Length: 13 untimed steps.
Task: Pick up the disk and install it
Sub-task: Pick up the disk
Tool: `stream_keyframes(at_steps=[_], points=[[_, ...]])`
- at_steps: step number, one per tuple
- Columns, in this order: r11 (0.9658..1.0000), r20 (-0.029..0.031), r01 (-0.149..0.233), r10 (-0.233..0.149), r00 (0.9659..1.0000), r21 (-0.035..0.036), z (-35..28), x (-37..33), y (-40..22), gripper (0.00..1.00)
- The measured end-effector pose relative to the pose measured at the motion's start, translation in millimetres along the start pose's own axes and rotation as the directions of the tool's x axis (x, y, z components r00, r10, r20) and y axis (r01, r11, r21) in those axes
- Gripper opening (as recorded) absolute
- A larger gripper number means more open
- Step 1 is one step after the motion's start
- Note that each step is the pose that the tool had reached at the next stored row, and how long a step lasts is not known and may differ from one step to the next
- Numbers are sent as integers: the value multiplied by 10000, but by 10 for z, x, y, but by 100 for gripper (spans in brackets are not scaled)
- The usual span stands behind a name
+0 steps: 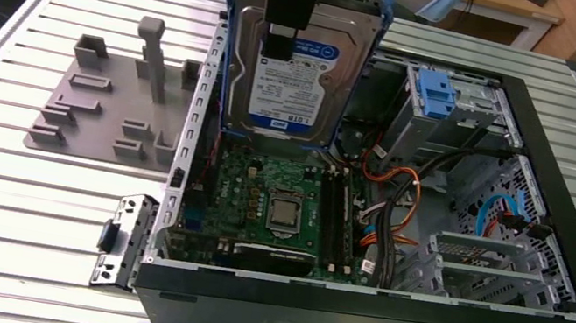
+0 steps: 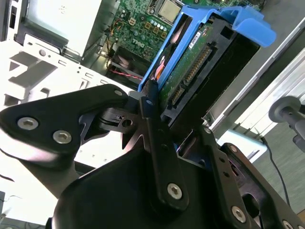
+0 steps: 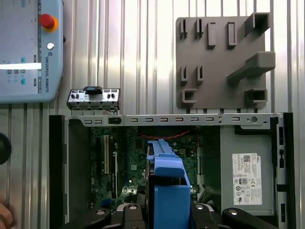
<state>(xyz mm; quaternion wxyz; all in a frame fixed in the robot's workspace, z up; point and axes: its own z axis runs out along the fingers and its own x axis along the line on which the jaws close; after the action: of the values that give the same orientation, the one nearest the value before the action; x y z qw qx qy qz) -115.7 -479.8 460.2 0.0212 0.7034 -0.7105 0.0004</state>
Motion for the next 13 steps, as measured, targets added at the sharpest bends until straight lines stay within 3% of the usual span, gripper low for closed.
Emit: stream_keyframes(at_steps=[13], points=[[10000, -20, -1, 1, 10000, 0, 6, 113, -10, 36]])
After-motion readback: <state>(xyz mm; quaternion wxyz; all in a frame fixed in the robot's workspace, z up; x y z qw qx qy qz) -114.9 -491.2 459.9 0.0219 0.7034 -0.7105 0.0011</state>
